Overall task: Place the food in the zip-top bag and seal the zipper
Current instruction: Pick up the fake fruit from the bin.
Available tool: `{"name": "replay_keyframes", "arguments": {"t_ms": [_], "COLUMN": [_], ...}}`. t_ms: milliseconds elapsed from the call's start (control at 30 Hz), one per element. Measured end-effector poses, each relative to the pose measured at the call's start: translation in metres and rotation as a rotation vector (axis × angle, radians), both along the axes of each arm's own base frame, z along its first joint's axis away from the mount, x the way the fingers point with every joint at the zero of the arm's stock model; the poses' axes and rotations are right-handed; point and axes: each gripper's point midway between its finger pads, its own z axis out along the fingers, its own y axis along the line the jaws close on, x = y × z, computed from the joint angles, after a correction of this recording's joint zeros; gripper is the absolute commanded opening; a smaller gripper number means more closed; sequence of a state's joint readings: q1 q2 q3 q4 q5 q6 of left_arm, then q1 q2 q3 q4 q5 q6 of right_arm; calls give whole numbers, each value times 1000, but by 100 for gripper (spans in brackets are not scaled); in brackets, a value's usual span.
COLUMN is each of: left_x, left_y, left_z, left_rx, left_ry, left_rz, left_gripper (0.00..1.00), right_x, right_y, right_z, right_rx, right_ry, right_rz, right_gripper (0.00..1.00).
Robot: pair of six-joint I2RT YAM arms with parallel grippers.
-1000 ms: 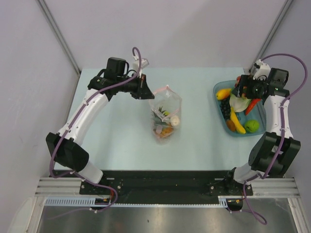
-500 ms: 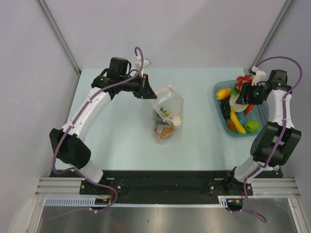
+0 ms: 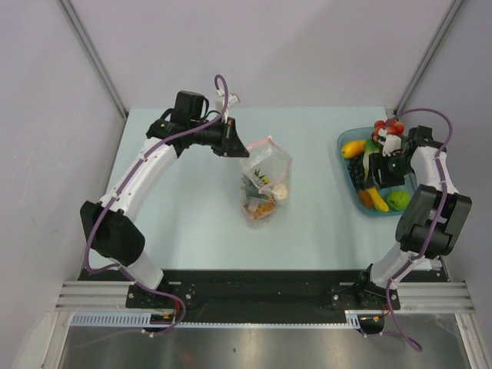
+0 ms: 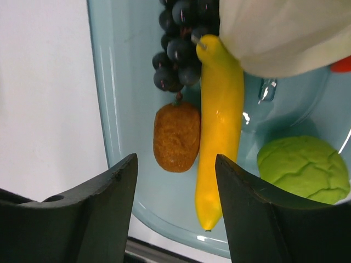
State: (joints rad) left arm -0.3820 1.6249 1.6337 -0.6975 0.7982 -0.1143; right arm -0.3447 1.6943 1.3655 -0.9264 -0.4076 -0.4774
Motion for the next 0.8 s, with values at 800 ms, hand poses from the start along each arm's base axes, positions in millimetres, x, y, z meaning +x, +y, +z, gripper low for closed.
{"name": "replay_keyframes", "arguments": {"t_ms": [800], "left_x": [2], "left_y": [-1], "left_z": [-4], "left_rx": [4], "left_ry": [10], "left_rz": [1], "left_gripper": [0], "right_x": [-9], "right_y": [14], "right_z": [-18], "right_rx": [-73], "right_ry": [63], "right_rz": [80], "right_gripper": [57]}}
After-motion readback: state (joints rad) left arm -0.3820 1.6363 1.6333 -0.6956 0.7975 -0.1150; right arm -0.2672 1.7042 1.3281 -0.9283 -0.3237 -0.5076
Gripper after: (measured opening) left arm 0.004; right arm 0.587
